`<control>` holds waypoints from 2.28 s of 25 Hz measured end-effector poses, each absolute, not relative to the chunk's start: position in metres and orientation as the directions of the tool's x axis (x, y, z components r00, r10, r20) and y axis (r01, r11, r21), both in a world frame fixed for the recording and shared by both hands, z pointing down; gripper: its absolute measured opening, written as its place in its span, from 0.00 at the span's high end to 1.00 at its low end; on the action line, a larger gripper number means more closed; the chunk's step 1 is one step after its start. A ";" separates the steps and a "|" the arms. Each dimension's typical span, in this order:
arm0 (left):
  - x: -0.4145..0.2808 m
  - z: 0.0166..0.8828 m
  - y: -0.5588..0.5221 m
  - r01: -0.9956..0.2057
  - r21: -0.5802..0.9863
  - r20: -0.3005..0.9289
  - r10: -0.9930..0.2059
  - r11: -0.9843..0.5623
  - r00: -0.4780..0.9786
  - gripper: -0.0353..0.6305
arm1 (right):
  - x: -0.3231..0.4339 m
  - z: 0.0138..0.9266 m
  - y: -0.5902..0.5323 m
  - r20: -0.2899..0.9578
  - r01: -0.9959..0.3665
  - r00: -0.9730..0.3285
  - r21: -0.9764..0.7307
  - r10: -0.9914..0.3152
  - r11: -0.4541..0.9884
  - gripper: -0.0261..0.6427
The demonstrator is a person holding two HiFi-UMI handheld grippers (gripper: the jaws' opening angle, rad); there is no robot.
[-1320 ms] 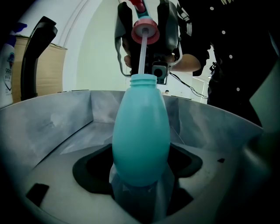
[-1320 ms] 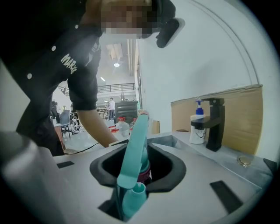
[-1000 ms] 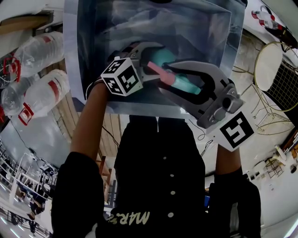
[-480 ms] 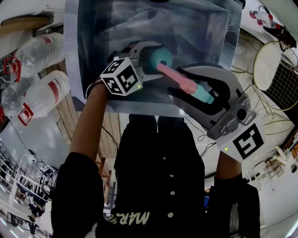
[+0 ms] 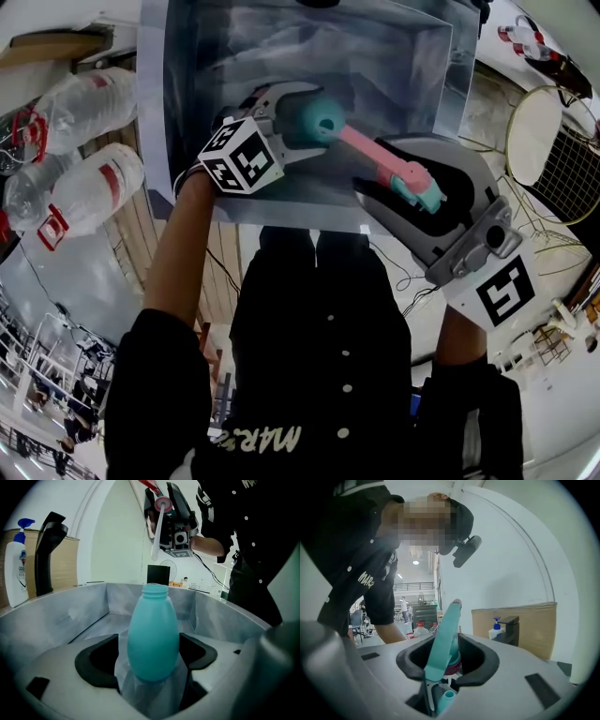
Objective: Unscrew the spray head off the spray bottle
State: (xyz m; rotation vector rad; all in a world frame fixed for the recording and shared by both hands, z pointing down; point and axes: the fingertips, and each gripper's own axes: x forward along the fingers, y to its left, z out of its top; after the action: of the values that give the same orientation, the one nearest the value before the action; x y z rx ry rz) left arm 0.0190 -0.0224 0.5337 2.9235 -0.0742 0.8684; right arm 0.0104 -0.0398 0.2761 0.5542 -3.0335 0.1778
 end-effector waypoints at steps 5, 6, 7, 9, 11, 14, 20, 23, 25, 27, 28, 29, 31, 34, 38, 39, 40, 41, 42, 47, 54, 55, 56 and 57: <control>-0.001 0.514 -0.020 -0.117 0.050 0.570 -0.068 -0.992 0.819 0.36 | 0.023 0.263 -0.035 0.065 -0.407 -0.913 -0.104 -0.402 0.908 0.75; -0.007 0.509 -0.022 -0.131 0.041 0.575 -0.084 -0.991 0.814 0.36 | 0.026 0.262 -0.035 0.070 -0.422 -0.906 -0.096 -0.416 0.902 0.75; -0.013 0.502 -0.025 -0.147 0.030 0.576 -0.103 -0.989 0.811 0.36 | 0.029 0.261 -0.037 0.077 -0.436 -0.899 -0.086 -0.430 0.896 0.75; -0.024 0.483 -0.027 -0.187 0.006 0.569 -0.151 -0.982 0.808 0.37 | 0.036 0.257 -0.037 0.093 -0.461 -0.886 -0.076 -0.454 0.884 0.75; -0.035 0.459 -0.024 -0.238 -0.030 0.552 -0.215 -0.971 0.806 0.59 | 0.041 0.250 -0.032 0.108 -0.482 -0.874 -0.075 -0.473 0.873 0.75; -0.052 0.425 -0.022 -0.329 -0.089 0.524 -0.326 -0.940 0.787 0.78 | 0.044 0.239 -0.025 0.114 -0.508 -0.858 -0.057 -0.500 0.859 0.75; -0.075 0.368 -0.011 -0.482 -0.072 0.539 -0.441 -0.873 0.718 0.91 | 0.053 0.210 -0.020 0.094 -0.571 -0.819 -0.038 -0.566 0.820 0.75; -0.079 0.325 -0.003 -0.534 -0.053 0.489 -0.489 -0.844 0.723 0.91 | 0.057 0.196 -0.018 0.081 -0.599 -0.799 -0.026 -0.595 0.800 0.75; -0.082 0.301 0.002 -0.565 -0.071 0.474 -0.526 -0.822 0.706 0.91 | 0.062 0.187 -0.017 0.074 -0.618 -0.784 -0.012 -0.616 0.786 0.75; -0.084 0.280 0.007 -0.602 -0.092 0.456 -0.571 -0.793 0.682 0.91 | 0.070 0.180 -0.013 0.075 -0.637 -0.768 0.006 -0.636 0.771 0.75; -0.086 0.270 0.008 -0.626 -0.097 0.438 -0.598 -0.774 0.671 0.91 | 0.076 0.178 -0.011 0.078 -0.646 -0.760 0.016 -0.645 0.763 0.75; -0.088 0.259 0.008 -0.653 -0.097 0.412 -0.628 -0.751 0.661 0.91 | 0.081 0.175 -0.010 0.079 -0.656 -0.751 0.022 -0.656 0.754 0.75; -0.093 0.236 0.010 -0.706 -0.096 0.332 -0.691 -0.702 0.642 0.91 | 0.088 0.168 -0.007 0.076 -0.682 -0.728 0.018 -0.681 0.731 0.75; -0.096 0.212 0.018 -0.753 -0.126 0.245 -0.755 -0.646 0.608 0.91 | 0.096 0.158 -0.002 0.063 -0.713 -0.699 0.005 -0.712 0.701 0.75; -0.100 0.195 0.023 -0.799 -0.101 0.219 -0.797 -0.593 0.563 0.91 | 0.107 0.147 0.004 0.024 -0.749 -0.661 0.027 -0.750 0.662 0.75; -0.104 0.191 0.023 -0.816 -0.086 0.210 -0.811 -0.571 0.546 0.91 | 0.109 0.145 0.005 0.018 -0.757 -0.652 0.035 -0.758 0.653 0.75; -0.109 0.187 0.023 -0.834 -0.071 0.200 -0.827 -0.547 0.525 0.91 | 0.111 0.144 0.007 0.013 -0.764 -0.644 0.040 -0.765 0.644 0.75; -0.114 0.183 0.023 -0.851 -0.059 0.192 -0.842 -0.522 0.504 0.91 | 0.114 0.143 0.008 0.009 -0.772 -0.635 0.045 -0.773 0.635 0.75; -0.118 0.179 0.023 -0.864 -0.052 0.185 -0.855 -0.500 0.484 0.91 | 0.116 0.142 0.010 0.004 -0.779 -0.626 0.049 -0.780 0.625 0.75; -0.126 0.170 0.020 -0.897 -0.073 0.168 -0.892 -0.437 0.420 0.91 | 0.124 0.136 0.009 -0.028 -0.810 -0.586 0.055 -0.810 0.584 0.75; -0.117 0.165 0.017 -0.884 -0.094 0.154 -0.884 -0.459 0.442 0.91 | 0.123 0.132 0.004 -0.042 -0.821 -0.571 0.051 -0.820 0.569 0.75; -0.117 0.165 0.016 -0.883 -0.090 0.155 -0.883 -0.460 0.444 0.91 | 0.121 0.132 0.004 -0.040 -0.821 -0.570 0.050 -0.820 0.569 0.75; -0.117 0.166 0.016 -0.884 -0.091 0.156 -0.883 -0.459 0.442 0.91 | 0.120 0.133 0.003 -0.037 -0.821 -0.570 0.050 -0.821 0.568 0.75; -0.118 0.166 0.016 -0.885 -0.095 0.157 -0.884 -0.457 0.440 0.91 | 0.119 0.134 0.003 -0.033 -0.822 -0.569 0.051 -0.821 0.567 0.75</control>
State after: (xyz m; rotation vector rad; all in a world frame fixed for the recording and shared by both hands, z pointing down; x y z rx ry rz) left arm -0.1182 0.0157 0.1662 2.6645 -1.6370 0.2888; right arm 0.1186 0.0033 0.1342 1.4603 -2.7859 -0.0955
